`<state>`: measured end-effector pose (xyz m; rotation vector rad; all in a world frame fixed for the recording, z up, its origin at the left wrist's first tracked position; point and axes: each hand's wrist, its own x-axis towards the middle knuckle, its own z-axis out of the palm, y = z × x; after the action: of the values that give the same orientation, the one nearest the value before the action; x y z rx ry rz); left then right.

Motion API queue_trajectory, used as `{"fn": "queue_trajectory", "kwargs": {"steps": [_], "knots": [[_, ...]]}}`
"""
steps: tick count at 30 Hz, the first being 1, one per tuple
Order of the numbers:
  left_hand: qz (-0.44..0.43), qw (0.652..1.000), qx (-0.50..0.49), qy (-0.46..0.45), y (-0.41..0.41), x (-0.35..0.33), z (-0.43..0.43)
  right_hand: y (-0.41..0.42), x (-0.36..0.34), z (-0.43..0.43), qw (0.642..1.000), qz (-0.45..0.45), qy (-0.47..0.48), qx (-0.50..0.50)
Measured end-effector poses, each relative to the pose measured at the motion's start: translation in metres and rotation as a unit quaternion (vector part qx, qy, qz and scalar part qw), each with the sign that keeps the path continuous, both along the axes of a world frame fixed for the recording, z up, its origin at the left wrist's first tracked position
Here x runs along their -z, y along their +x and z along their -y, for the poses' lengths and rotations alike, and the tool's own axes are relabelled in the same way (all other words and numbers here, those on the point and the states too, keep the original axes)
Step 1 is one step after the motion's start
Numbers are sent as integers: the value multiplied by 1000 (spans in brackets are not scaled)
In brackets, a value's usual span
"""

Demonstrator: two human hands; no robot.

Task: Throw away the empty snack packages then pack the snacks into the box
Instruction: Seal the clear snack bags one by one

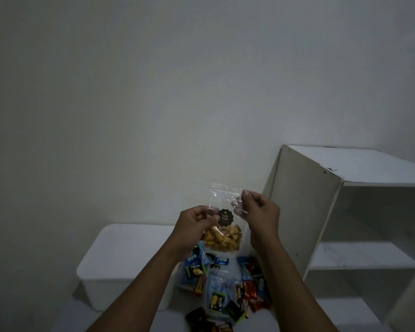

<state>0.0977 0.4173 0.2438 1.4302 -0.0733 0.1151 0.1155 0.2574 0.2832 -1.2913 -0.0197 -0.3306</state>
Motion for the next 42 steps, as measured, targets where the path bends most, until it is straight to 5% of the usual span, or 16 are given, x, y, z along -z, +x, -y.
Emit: {"fn": "queue_trajectory", "kwargs": {"steps": [7, 13, 19, 25, 32, 40, 42], "knots": [[-40, 997, -63, -13, 3, 48, 30, -16, 65, 35, 976, -79, -180, -94], [-136, 985, -94, -57, -7, 99, 80, -21, 137, 82, 966, -151, -186, -95], [-246, 967, -56, 22, -34, 163, 135, -36, 198, 149, 948, -231, -185, -116], [-282, 944, -80, 151, -80, 249, 180, -60, 291, 204, 871, -367, -243, -218], [-312, 893, -8, 323, -102, 307, 227, -79, 387, 244, 832, -390, -343, -197], [-260, 855, 48, 445, -100, 315, 249, -88, 363, 245, 820, -298, -423, -246], [-248, 869, 72, 421, -99, 324, 252, -87, 366, 243, 819, -284, -427, -257]]}}
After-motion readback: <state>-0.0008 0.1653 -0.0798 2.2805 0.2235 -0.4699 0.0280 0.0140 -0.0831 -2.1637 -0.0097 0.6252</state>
